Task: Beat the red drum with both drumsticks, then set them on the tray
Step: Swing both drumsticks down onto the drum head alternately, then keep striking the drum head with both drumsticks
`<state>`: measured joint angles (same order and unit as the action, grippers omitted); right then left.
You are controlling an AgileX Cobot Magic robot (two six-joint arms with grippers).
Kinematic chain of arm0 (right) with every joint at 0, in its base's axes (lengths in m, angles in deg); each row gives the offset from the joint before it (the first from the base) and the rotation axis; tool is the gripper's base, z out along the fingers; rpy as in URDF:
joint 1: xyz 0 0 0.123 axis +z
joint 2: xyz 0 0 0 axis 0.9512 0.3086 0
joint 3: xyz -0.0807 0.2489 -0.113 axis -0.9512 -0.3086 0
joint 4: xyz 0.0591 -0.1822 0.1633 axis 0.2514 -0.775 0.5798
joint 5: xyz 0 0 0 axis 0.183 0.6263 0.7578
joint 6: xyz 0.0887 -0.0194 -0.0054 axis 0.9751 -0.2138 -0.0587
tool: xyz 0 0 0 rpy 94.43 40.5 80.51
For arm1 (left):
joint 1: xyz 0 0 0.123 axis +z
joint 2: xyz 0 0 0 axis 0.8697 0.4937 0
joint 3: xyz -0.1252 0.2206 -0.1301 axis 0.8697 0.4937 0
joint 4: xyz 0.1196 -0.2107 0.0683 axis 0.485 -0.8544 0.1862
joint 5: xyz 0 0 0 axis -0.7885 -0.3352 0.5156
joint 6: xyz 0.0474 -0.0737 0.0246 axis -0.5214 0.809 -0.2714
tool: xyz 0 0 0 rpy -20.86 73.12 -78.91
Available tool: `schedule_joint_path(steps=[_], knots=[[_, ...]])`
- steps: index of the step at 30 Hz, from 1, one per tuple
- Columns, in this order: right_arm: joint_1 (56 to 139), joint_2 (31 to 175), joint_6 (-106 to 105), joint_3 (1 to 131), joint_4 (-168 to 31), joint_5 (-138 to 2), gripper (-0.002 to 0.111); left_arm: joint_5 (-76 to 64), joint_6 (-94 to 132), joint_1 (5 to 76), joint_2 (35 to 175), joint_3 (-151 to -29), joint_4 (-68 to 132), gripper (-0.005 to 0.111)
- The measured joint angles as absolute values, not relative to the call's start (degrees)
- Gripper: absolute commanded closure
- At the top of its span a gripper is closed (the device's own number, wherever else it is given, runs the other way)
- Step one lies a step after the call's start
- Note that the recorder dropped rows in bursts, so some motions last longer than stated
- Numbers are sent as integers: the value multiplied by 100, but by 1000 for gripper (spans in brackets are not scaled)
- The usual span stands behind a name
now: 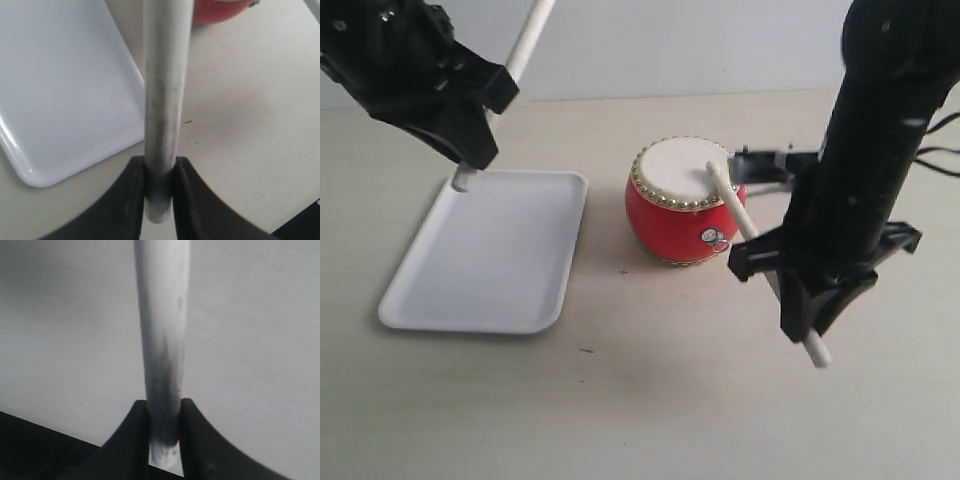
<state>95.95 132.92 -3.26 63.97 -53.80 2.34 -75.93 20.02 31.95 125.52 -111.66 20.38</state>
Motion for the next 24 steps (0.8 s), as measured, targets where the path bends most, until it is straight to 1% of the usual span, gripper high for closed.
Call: schedule_joint_path(steps=[3, 5, 7, 11, 13, 15, 19, 24], knots=[[9595, 13501, -313, 6338, -5369, 222, 108, -7593, 2002, 3279, 12501, -11166, 2066, 107], [9595, 13338, -296, 6540, -5369, 233, 108, -7593, 2002, 3249, 12627, -11166, 2055, 107], [9595, 12834, -284, 6875, -5369, 200, 108, -7593, 2002, 3070, 12977, -11166, 2055, 107], [9595, 11871, -284, 7339, -5507, 202, 108, -7593, 1879, 2464, 14306, -11166, 1923, 107], [9595, 11817, -284, 7339, -5618, 214, 108, -7593, 1866, 2340, 14834, -11166, 1874, 107], [9595, 11817, -284, 7339, -5633, 227, 108, -7582, 1853, 2328, 15059, -11136, 1803, 107], [9595, 11833, -284, 7339, -5643, 238, 108, -7582, 1807, 2328, 14679, -11127, 1792, 107], [9595, 12290, -284, 7093, -5394, 237, 108, -7571, 1772, 2442, 13701, -11127, 1962, 107]])
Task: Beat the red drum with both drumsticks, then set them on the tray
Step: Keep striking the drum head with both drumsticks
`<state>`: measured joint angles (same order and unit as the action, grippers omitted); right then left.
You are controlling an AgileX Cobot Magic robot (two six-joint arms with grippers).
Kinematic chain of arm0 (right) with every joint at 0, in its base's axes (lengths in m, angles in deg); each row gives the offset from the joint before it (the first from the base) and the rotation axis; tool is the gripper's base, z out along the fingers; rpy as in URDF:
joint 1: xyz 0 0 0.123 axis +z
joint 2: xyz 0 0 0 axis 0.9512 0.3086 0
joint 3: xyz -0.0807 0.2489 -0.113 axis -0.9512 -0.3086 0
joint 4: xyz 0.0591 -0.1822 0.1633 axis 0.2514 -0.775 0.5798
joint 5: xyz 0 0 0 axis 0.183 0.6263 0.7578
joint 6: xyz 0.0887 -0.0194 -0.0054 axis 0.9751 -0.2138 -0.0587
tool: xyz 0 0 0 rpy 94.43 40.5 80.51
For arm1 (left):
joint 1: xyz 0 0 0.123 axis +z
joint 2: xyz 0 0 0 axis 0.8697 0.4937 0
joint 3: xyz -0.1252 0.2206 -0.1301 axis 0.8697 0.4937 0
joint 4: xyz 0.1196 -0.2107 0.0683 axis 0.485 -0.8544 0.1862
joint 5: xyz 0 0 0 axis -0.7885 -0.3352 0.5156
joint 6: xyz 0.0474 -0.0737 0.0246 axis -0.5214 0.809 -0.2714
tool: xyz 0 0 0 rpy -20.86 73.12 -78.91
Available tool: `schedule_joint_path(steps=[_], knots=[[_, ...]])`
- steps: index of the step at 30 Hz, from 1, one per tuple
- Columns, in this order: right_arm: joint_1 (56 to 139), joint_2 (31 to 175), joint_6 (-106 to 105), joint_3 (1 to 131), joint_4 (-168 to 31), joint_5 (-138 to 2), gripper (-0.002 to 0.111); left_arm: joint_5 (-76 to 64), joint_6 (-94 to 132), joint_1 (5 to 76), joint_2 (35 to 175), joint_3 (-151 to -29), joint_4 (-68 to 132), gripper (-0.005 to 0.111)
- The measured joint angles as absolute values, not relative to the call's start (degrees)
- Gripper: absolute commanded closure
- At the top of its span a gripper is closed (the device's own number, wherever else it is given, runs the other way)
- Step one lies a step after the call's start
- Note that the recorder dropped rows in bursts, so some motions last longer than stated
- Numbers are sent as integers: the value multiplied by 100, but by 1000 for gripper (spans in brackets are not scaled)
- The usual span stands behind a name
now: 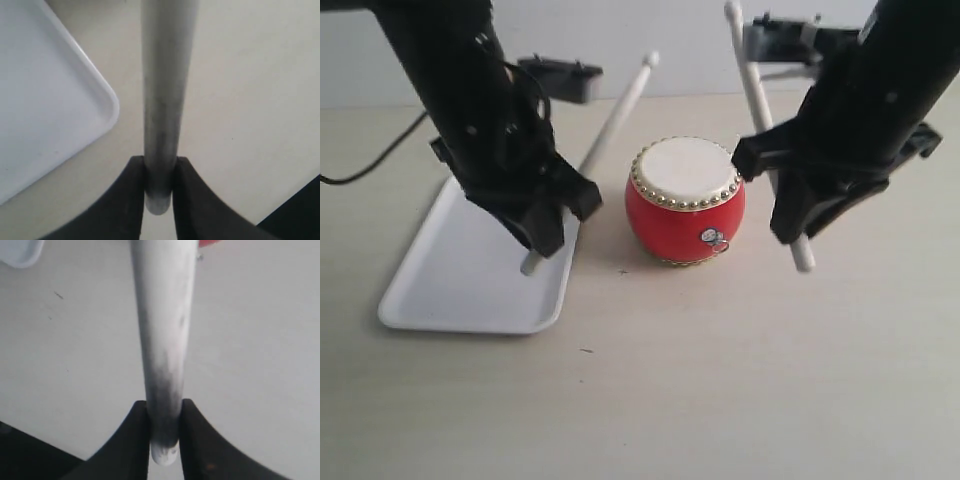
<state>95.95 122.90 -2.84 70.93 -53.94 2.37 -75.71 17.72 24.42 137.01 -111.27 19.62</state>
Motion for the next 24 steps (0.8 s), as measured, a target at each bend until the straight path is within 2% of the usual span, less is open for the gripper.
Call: schedule_joint_path(steps=[7, 12, 18, 24], knots=[[9595, 13654, -342, 6586, -5158, 237, 108, -7581, 1873, 2739, 12466, -11127, 2062, 107], [9595, 13477, -367, 6799, -5102, 213, 108, -7601, 1913, 2751, 12317, -11127, 2072, 107], [9595, 12351, -367, 7268, -5079, 191, 108, -7604, 1901, 2737, 13205, -11200, 1917, 107], [9595, 11557, -402, 7386, -5148, 205, 108, -7594, 1877, 2273, 14853, -11573, 1700, 107]])
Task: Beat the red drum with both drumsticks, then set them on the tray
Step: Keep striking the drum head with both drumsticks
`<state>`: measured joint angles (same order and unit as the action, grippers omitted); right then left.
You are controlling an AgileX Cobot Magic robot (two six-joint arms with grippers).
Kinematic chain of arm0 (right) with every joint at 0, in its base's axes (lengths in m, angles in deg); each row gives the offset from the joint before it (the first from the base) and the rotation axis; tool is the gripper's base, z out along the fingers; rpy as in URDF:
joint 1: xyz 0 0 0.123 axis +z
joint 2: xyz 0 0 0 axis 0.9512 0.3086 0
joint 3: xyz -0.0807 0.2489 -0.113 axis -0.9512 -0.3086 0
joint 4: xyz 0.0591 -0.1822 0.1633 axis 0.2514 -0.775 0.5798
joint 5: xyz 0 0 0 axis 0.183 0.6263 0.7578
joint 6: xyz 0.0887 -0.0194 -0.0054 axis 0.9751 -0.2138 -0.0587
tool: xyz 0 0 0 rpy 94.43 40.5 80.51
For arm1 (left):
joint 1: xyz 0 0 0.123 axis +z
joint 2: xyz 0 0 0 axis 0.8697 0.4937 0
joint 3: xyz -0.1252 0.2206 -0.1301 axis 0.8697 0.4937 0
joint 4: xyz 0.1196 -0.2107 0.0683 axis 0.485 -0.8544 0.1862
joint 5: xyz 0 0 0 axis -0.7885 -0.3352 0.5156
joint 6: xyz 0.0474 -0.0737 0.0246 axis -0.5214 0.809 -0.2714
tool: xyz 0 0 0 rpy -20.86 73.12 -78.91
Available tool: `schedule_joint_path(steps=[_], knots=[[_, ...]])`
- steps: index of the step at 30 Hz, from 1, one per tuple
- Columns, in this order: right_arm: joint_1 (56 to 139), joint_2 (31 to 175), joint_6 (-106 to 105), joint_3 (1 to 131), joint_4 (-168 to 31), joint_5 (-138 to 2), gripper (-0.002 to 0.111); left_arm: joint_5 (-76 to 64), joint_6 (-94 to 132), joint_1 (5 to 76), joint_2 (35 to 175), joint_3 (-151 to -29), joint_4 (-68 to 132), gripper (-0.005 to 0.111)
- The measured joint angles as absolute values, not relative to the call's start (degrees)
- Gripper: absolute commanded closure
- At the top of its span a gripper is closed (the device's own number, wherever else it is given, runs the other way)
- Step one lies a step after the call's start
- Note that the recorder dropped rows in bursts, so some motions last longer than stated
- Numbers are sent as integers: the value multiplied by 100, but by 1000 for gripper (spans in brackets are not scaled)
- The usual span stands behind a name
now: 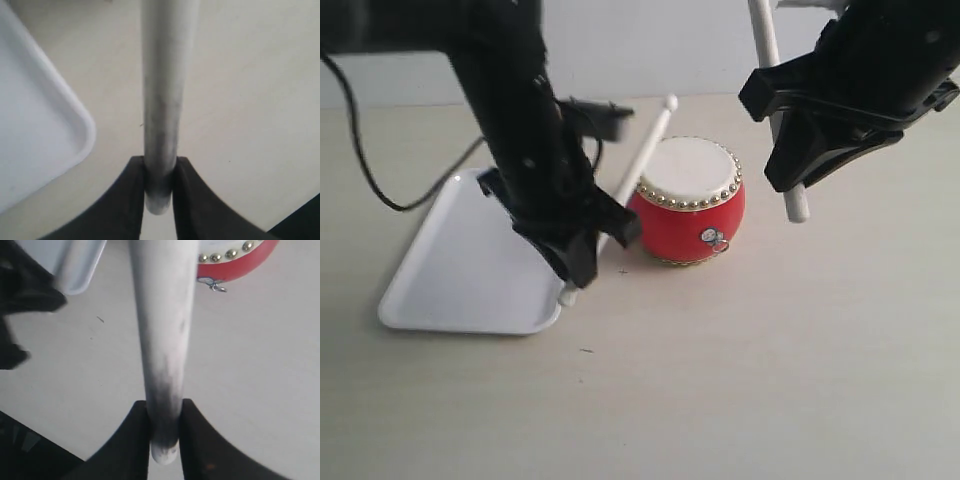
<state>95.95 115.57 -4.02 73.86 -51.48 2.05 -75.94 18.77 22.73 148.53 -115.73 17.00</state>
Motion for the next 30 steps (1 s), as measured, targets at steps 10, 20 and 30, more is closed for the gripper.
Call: schedule_joint_path(steps=[10, 20, 30], knots=[[9595, 11421, -413, 7390, -5212, 230, 108, -7583, 1867, 2026, 15677, -11645, 1405, 107], [9595, 12906, -413, 7168, -5044, 230, 108, -7568, 1969, 2026, 13506, -11689, 2147, 107], [9595, 14238, -633, 7109, -4146, 217, 108, -7601, 2308, 2048, 12113, -11689, 2812, 107]])
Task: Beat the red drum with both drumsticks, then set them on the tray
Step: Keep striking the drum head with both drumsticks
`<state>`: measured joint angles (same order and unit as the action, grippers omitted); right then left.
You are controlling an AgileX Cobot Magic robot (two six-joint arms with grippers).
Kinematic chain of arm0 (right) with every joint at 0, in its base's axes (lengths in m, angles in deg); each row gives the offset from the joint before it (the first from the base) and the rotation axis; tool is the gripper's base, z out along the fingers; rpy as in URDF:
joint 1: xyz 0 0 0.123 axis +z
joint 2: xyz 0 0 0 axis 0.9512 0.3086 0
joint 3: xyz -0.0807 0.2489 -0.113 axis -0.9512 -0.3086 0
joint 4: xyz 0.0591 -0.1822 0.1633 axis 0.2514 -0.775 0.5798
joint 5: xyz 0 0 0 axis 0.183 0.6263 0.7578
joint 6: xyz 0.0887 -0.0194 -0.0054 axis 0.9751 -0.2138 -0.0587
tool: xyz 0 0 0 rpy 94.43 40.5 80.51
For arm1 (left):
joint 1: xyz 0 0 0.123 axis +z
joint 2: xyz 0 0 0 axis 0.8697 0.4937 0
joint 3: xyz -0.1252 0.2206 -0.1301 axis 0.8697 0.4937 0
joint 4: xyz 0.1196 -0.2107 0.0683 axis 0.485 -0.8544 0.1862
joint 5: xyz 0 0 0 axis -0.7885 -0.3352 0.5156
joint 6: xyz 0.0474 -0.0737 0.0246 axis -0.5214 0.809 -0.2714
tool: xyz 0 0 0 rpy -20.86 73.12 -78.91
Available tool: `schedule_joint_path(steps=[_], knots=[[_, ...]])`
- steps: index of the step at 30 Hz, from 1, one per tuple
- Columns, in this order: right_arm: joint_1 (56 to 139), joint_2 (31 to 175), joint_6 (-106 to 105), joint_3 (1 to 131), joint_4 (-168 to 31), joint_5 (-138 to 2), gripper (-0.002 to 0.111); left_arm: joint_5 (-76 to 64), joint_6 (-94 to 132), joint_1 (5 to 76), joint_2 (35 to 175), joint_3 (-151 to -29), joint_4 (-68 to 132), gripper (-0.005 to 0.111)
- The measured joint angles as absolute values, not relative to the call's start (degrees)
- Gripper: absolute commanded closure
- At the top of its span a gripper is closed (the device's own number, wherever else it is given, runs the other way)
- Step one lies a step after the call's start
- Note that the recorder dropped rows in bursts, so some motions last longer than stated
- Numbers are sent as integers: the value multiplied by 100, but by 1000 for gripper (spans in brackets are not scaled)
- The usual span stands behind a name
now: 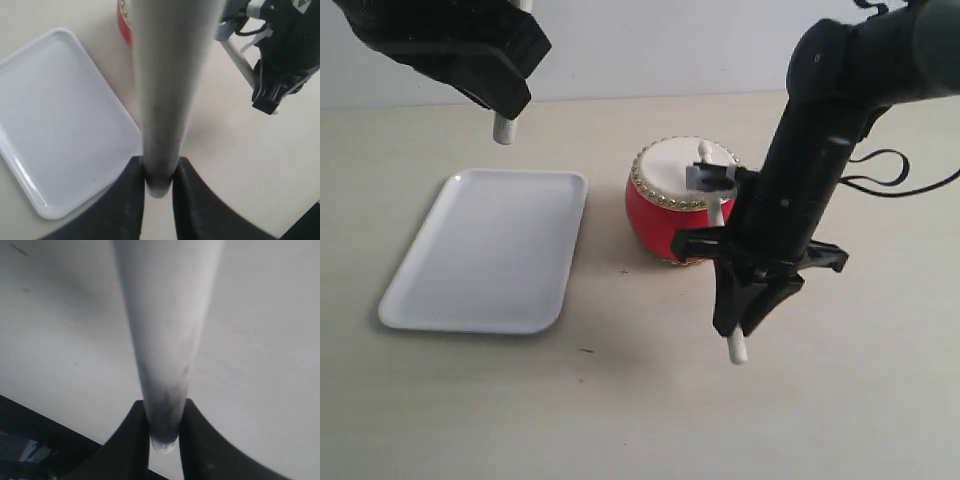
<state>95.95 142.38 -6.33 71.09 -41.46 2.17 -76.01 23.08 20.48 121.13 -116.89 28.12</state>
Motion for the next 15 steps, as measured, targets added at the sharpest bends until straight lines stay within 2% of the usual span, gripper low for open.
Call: schedule_joint_path(steps=[5, 15], knots=[[9595, 13372, -667, 7497, -4129, 181, 108, -7606, 2321, 2048, 12660, -11689, 2805, 107], [9595, 11464, -667, 7675, -4364, 203, 108, -7595, 2029, 2048, 15303, -11692, 1820, 107]])
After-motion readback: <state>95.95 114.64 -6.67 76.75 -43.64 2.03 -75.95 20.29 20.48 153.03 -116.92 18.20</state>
